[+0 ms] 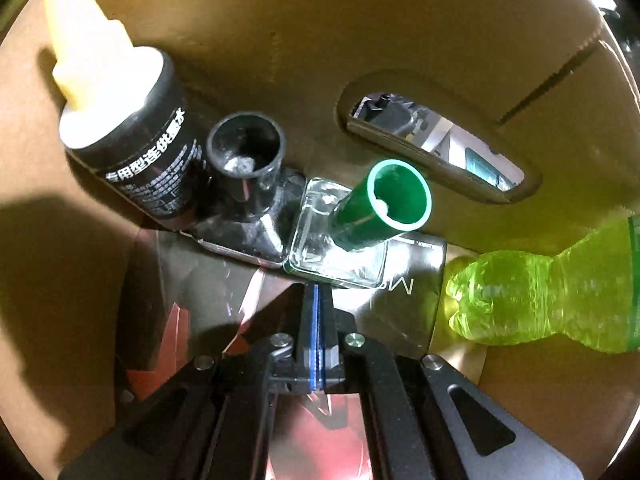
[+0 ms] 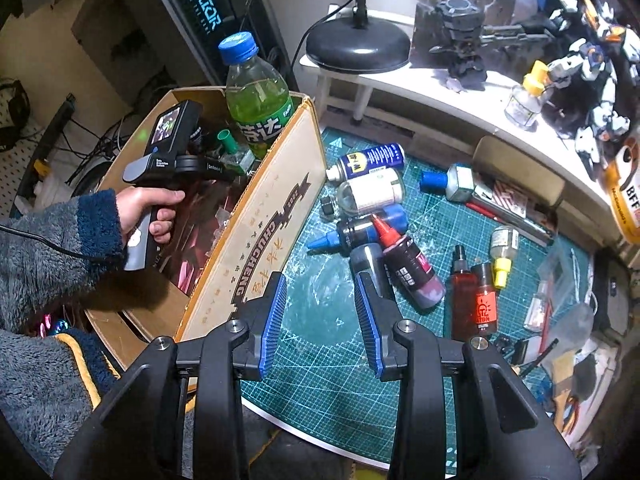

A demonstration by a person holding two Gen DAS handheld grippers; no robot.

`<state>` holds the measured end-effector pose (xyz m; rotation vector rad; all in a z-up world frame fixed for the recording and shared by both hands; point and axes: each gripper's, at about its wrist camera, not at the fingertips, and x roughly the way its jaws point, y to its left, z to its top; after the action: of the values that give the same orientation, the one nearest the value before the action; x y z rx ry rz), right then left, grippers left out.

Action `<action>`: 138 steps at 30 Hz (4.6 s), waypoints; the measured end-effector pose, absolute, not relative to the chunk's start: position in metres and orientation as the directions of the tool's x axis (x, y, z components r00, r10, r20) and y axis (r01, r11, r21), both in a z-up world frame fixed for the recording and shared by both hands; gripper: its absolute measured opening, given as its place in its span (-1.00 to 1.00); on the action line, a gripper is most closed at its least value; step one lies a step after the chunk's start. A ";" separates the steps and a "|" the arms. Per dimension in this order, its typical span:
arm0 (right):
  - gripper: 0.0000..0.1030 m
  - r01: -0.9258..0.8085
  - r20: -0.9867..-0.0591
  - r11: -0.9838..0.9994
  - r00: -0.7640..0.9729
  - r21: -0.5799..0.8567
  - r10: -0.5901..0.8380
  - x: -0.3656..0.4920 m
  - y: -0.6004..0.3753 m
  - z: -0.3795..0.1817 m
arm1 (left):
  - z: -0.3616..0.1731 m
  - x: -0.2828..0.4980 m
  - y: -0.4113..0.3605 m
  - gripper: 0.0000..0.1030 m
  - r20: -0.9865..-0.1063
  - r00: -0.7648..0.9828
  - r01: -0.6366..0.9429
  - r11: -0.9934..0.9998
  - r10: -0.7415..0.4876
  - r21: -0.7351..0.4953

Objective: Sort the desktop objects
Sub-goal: 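Nudge the green-capped bottle upright against the black part with the left gripper, then withdraw both grippers from the box toward the mat, then grasp the yellow-capped clear bottle on the mat with the left gripper, then set the yellow-capped bottle down on the mat with the left gripper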

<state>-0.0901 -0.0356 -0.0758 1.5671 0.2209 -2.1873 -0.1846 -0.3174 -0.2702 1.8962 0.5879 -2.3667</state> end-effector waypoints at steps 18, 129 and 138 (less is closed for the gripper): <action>-0.19 0.207 -0.951 -0.967 -0.237 0.149 -0.197 -0.036 0.099 -0.098 | -0.118 -0.055 -0.231 0.36 -0.870 -0.371 -0.015 -0.939 0.325 -0.344; 0.24 0.051 -0.802 -0.801 0.028 0.597 -0.596 0.047 0.187 -0.241 | -0.199 0.051 -0.044 0.30 -0.945 -0.144 -0.226 -0.939 0.295 -0.259; 0.11 0.080 -0.763 -0.759 0.065 0.646 -0.643 0.009 0.100 -0.263 | -0.203 0.081 -0.073 0.30 -0.941 -0.159 -0.203 -0.943 0.298 -0.264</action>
<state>0.0089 0.1003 -0.2630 1.8111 -0.5598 -1.7481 0.0810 -0.0731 -0.2026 2.2083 0.1328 -2.6766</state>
